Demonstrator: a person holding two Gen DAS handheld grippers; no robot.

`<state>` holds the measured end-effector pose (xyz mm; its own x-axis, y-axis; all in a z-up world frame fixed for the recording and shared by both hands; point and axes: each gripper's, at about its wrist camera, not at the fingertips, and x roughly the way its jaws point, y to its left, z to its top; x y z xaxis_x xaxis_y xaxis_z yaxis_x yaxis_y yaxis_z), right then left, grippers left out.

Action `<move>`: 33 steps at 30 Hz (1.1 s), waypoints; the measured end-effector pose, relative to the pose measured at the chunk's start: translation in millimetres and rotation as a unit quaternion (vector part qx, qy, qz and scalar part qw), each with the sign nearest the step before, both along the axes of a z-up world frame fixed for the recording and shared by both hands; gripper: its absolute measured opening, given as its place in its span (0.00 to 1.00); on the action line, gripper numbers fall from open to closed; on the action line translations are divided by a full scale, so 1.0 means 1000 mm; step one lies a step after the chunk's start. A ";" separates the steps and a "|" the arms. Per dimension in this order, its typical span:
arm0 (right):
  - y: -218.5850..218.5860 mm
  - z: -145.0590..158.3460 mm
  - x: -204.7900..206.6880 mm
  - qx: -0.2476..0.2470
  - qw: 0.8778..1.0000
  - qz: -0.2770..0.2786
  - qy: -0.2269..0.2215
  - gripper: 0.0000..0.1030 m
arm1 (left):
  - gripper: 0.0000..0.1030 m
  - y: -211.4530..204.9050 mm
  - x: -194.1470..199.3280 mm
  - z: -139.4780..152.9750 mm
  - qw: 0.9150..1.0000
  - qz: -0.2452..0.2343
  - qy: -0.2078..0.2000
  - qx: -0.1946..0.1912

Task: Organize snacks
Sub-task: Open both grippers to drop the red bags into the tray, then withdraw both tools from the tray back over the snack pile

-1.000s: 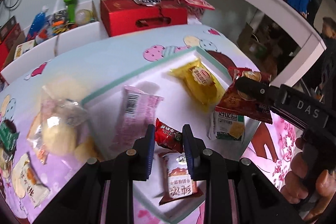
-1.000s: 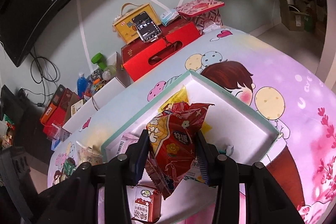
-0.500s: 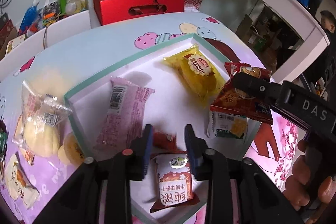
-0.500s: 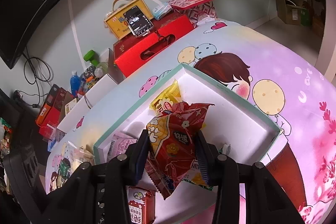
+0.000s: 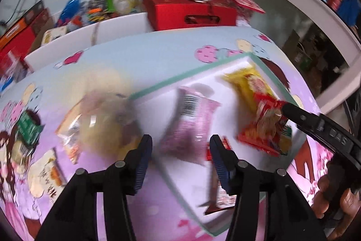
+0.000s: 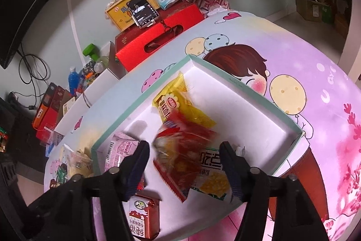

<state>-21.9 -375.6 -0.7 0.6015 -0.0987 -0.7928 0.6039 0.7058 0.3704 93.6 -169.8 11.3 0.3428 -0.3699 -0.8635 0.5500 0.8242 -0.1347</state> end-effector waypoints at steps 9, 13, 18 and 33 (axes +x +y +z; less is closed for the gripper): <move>0.011 0.006 0.006 -0.026 0.999 0.018 -0.016 1.00 | 0.77 0.056 0.026 -0.009 0.994 0.106 0.021 -0.013; 0.021 0.009 0.010 -0.037 0.998 0.036 -0.021 1.00 | 0.88 0.077 0.031 -0.011 0.990 0.143 0.008 -0.012; 0.038 0.016 0.017 -0.048 0.996 0.061 -0.043 1.00 | 0.91 0.109 0.035 -0.006 0.983 0.183 -0.018 -0.018; 0.095 0.033 0.040 -0.053 0.988 0.114 -0.085 1.00 | 0.91 0.196 0.040 0.009 0.965 0.255 -0.060 0.031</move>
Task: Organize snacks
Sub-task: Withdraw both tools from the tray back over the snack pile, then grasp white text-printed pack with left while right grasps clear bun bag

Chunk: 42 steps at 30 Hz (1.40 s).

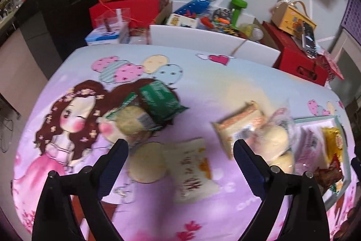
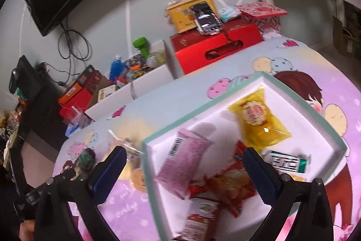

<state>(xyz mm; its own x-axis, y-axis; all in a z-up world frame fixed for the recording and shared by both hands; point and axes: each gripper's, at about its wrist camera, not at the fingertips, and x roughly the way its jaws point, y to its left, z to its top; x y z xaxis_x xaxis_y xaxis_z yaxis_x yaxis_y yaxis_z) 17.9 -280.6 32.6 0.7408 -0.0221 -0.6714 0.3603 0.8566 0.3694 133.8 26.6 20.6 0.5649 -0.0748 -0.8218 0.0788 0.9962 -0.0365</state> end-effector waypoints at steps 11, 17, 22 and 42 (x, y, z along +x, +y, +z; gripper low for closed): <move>0.073 -0.004 0.030 0.000 0.997 0.080 0.006 1.00 | 0.91 0.052 -0.003 0.006 0.998 0.054 -0.003 0.012; 0.109 -0.012 0.041 -0.013 0.992 0.124 0.019 1.00 | 0.91 0.076 -0.005 0.003 0.997 0.080 0.003 -0.005; 0.122 -0.021 0.049 -0.021 0.989 0.140 0.035 1.00 | 0.91 0.090 -0.004 -0.003 0.995 0.097 0.018 -0.024; 0.129 -0.060 0.071 -0.039 0.984 0.151 0.084 0.95 | 0.91 0.031 0.023 -0.056 0.990 0.015 0.111 -0.080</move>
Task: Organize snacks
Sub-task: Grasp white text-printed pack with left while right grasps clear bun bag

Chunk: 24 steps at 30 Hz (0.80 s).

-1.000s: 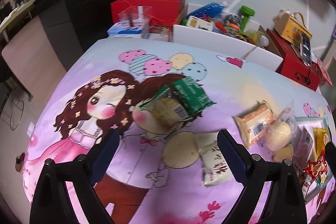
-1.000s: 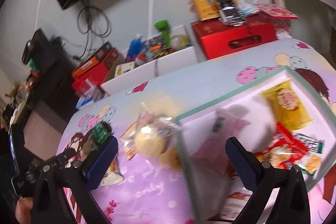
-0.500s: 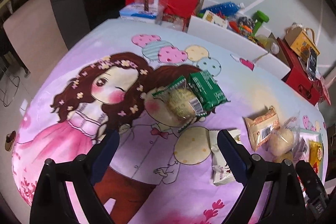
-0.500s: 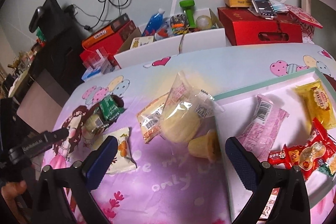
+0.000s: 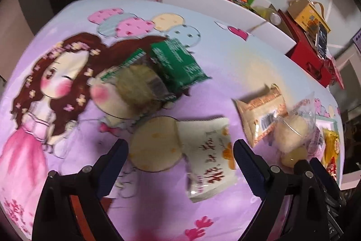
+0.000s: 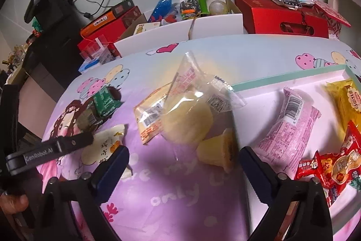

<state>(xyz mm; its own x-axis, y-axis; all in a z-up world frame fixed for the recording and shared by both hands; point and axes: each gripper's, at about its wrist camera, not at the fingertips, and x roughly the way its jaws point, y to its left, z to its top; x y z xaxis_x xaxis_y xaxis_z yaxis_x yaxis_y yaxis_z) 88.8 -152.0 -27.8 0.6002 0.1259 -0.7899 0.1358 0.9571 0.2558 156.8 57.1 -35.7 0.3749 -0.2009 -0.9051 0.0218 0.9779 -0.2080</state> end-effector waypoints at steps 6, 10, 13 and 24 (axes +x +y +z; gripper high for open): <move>-0.004 0.004 0.009 -0.004 1.000 -0.008 -0.008 0.93 | 0.91 -0.016 0.004 -0.010 1.000 -0.013 0.012 -0.013; -0.009 0.007 0.017 0.008 1.000 -0.015 -0.018 0.91 | 0.91 -0.026 0.007 -0.017 0.999 -0.021 0.022 -0.024; -0.012 0.009 0.022 0.010 0.999 -0.023 -0.024 0.91 | 0.90 -0.032 0.010 -0.022 0.999 -0.027 0.027 -0.019; -0.018 0.003 0.034 0.011 0.999 -0.034 -0.015 0.90 | 0.70 -0.052 0.016 -0.028 0.998 -0.044 0.023 0.034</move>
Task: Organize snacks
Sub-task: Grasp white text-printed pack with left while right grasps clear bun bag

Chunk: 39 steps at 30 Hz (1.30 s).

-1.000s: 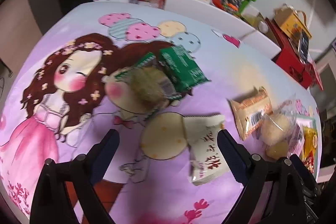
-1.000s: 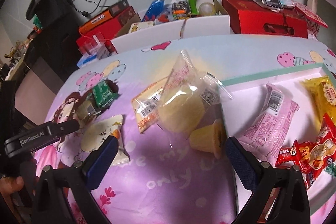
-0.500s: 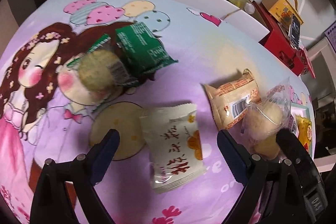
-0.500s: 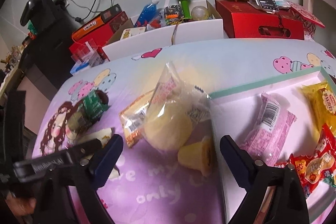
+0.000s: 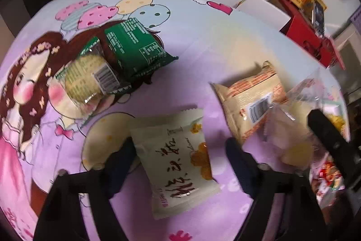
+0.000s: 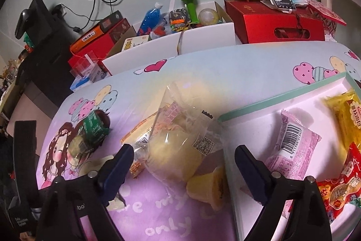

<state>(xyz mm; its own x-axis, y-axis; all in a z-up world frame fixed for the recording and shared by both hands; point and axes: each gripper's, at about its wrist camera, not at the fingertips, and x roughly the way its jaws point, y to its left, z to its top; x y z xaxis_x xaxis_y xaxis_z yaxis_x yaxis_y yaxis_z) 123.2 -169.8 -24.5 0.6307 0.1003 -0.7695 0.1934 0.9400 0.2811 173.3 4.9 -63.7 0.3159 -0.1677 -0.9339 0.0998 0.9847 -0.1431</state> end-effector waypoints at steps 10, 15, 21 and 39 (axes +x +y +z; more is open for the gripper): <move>0.000 0.000 0.007 0.004 1.000 0.001 -0.004 0.90 | 0.59 0.016 0.010 0.002 0.999 0.032 -0.017 0.010; 0.001 0.000 0.012 0.005 1.000 0.002 -0.008 0.90 | 0.59 0.035 0.011 0.007 0.998 0.062 -0.023 0.014; 0.005 -0.009 0.021 0.001 1.000 0.003 0.001 0.90 | 0.59 0.040 0.010 0.007 0.998 0.066 -0.019 0.013; -0.006 -0.020 0.022 -0.007 1.000 -0.028 0.010 0.63 | 0.59 0.037 0.013 0.005 0.998 0.062 -0.019 0.018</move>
<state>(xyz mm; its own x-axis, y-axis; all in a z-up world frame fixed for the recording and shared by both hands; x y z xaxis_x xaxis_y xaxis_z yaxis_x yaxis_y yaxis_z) 145.6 -176.1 -44.7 0.6197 0.0533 -0.7830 0.2520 0.9313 0.2629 186.1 42.0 -58.4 0.3682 -0.0908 -0.9253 -0.0191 0.9943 -0.1051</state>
